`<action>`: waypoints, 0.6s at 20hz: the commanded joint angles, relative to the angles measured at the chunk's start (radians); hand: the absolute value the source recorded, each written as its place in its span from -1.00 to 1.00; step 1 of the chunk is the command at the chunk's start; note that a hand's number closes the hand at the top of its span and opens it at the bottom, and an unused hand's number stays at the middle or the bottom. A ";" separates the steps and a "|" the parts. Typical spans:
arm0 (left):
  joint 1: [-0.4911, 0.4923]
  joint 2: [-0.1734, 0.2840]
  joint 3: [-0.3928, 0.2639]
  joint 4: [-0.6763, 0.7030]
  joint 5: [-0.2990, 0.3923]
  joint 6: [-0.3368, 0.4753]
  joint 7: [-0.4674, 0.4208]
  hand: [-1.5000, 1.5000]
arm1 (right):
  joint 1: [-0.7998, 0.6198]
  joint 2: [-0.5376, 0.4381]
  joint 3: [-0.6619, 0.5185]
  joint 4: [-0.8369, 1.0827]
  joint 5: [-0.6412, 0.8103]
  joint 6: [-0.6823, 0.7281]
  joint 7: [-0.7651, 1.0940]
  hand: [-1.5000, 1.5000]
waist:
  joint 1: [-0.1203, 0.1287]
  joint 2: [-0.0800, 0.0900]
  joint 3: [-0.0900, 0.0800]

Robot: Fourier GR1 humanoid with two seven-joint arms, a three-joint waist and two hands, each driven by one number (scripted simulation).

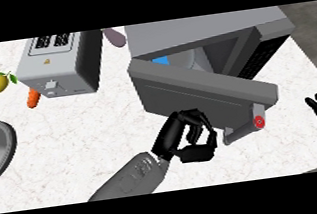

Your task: Pick up the milk, place it into the microwave and close the microwave

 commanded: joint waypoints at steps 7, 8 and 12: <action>-0.088 -0.007 0.028 -0.001 0.199 0.223 -0.083 1.00 | -0.038 -0.091 -0.028 -0.088 -0.057 0.040 0.087 -1.00 | -0.055 0.012 -0.002; -0.134 -0.007 0.059 0.026 0.213 0.231 -0.066 1.00 | -0.038 -0.093 -0.024 -0.090 -0.052 0.047 0.080 -1.00 | -0.066 0.016 -0.001; -0.189 -0.007 0.039 0.045 0.264 0.301 -0.045 -1.00 | -0.079 -0.113 -0.052 -0.108 -0.090 0.038 0.103 -1.00 | -0.091 0.018 0.000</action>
